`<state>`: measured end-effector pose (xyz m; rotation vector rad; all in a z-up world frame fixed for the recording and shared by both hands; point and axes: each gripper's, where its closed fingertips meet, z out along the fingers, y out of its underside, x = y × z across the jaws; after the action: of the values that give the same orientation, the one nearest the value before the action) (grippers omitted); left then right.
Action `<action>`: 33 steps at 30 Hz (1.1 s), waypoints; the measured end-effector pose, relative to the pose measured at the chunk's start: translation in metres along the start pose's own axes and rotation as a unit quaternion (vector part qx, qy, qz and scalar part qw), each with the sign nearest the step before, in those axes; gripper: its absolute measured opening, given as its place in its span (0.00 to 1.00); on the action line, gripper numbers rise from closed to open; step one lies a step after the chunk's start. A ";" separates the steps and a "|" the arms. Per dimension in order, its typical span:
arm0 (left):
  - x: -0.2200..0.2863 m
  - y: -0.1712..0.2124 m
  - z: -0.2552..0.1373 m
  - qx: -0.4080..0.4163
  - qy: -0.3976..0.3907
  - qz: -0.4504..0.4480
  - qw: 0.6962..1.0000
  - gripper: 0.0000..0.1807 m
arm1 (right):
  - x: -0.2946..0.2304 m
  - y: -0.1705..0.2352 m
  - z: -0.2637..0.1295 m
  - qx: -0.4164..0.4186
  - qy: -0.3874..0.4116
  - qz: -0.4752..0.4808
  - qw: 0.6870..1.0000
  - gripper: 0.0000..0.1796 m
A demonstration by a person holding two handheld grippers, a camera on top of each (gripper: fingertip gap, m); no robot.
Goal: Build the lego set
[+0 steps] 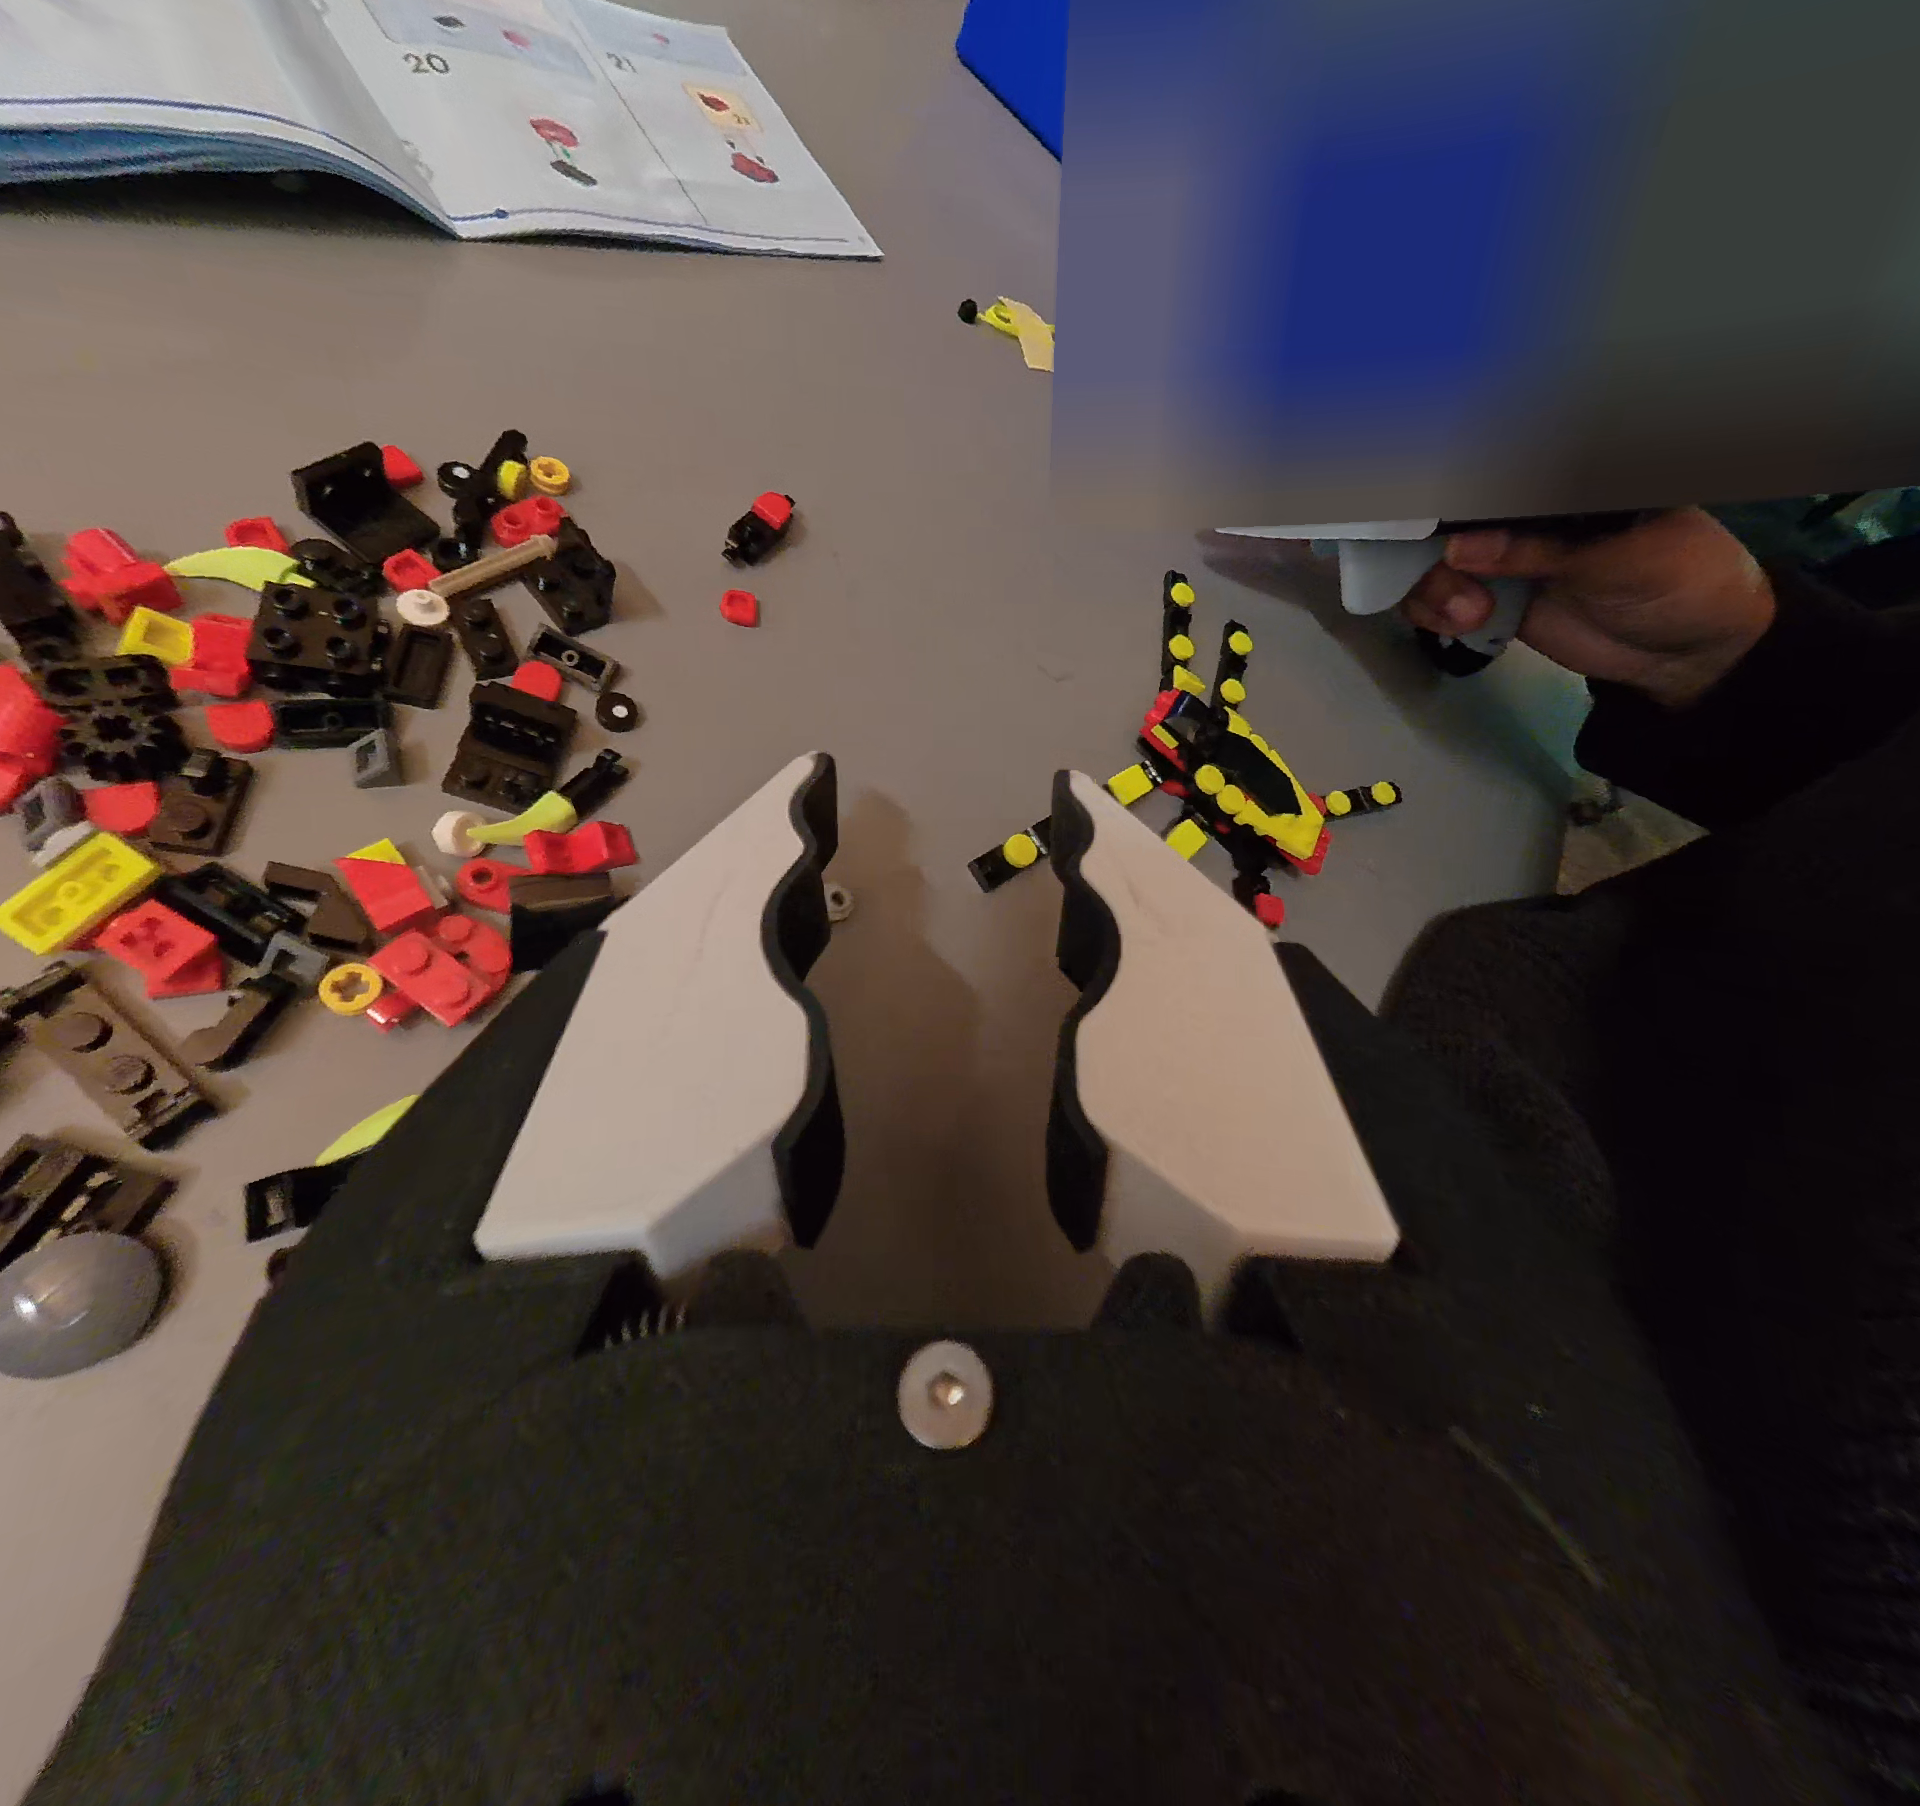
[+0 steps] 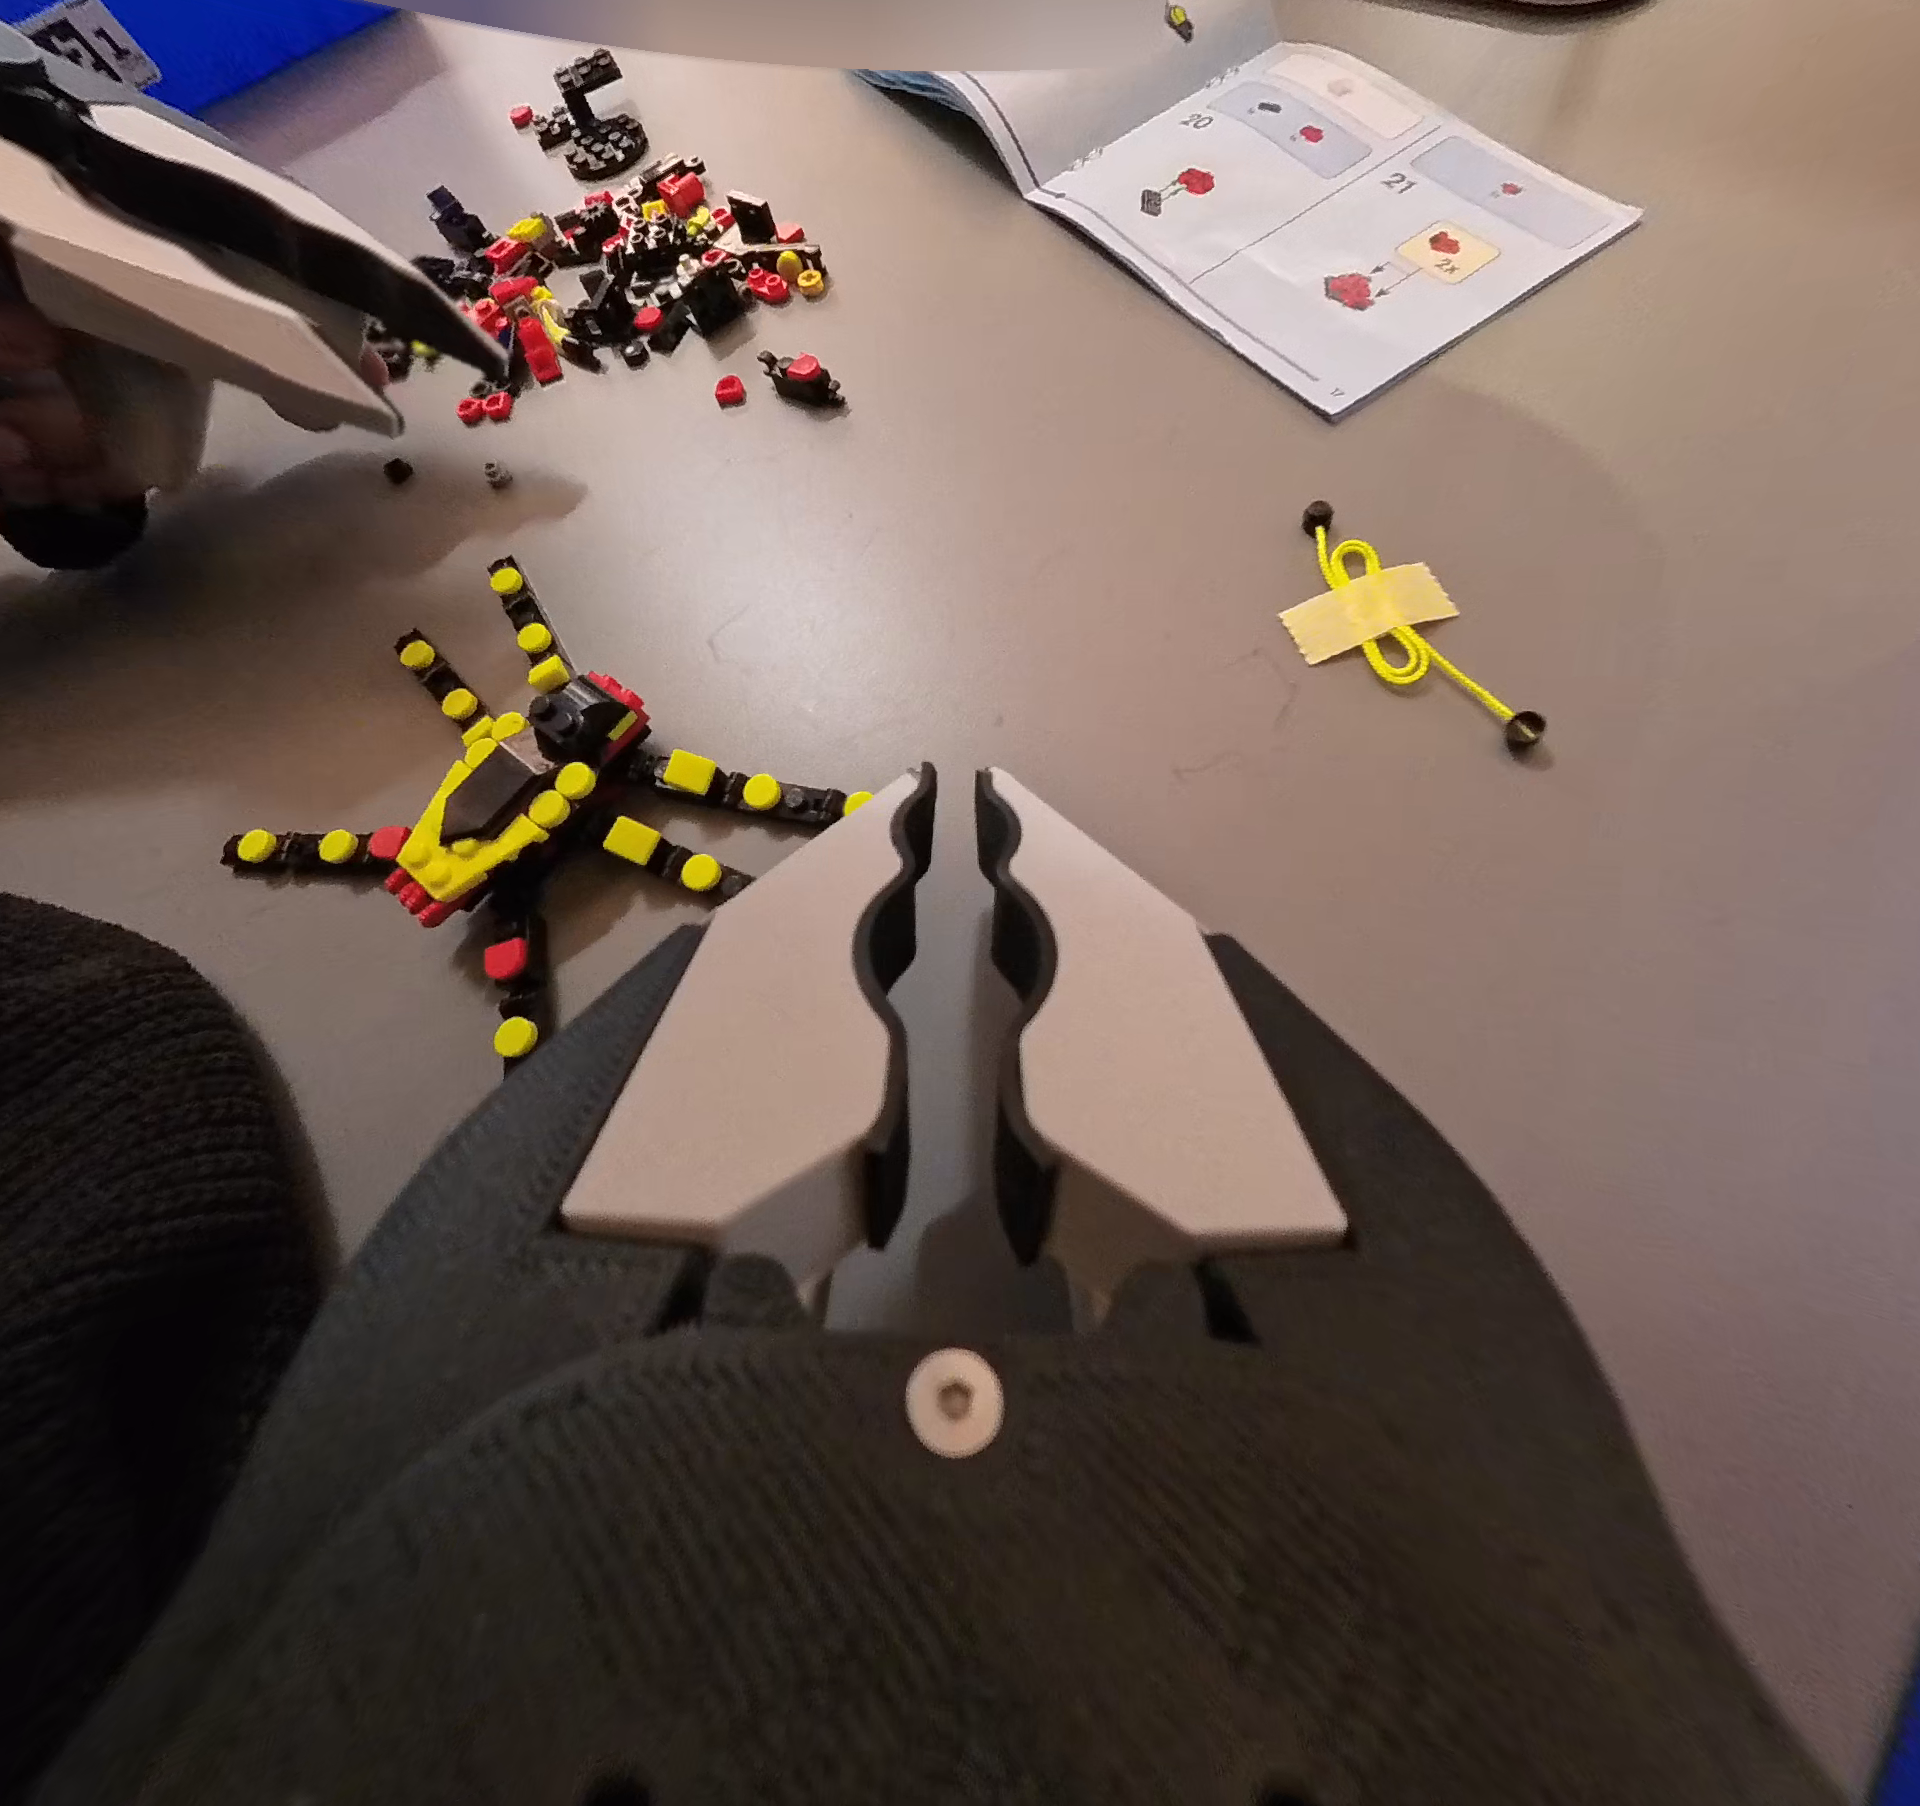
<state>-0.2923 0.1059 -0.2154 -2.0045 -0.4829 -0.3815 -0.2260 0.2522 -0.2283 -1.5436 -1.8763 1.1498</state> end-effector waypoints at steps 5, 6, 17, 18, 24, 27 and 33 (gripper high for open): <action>-0.050 -0.011 -0.006 0.008 -0.136 -0.009 0.991 0.18 | 0.001 0.001 0.001 -0.005 -0.001 0.004 1.000 0.03; -0.062 -0.018 -0.008 0.008 -0.162 -0.028 0.986 0.18 | 0.001 0.001 0.001 -0.003 -0.001 0.004 1.000 0.03; -0.084 -0.030 0.016 -0.054 -0.215 -0.010 0.975 0.06 | -0.003 -0.009 -0.008 0.034 -0.026 0.040 0.998 0.04; -0.086 -0.030 0.015 -0.056 -0.220 -0.011 0.974 0.06 | -0.003 -0.009 -0.008 0.036 -0.027 0.044 0.998 0.04; -0.088 -0.019 0.018 -0.082 -0.218 -0.023 0.972 0.03 | -0.003 -0.009 -0.008 0.037 -0.030 0.052 0.998 0.04; -0.089 -0.020 0.017 -0.083 -0.222 -0.018 0.971 0.03 | -0.003 -0.010 -0.008 0.037 -0.029 0.051 0.998 0.04; -0.087 -0.021 0.018 -0.082 -0.218 -0.007 0.973 0.00 | -0.005 -0.012 -0.011 0.042 -0.031 0.048 0.997 0.04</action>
<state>-0.3769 0.1153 -0.2474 -2.2539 -0.7570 0.0185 -0.2229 0.2505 -0.2120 -1.5831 -1.7854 1.3158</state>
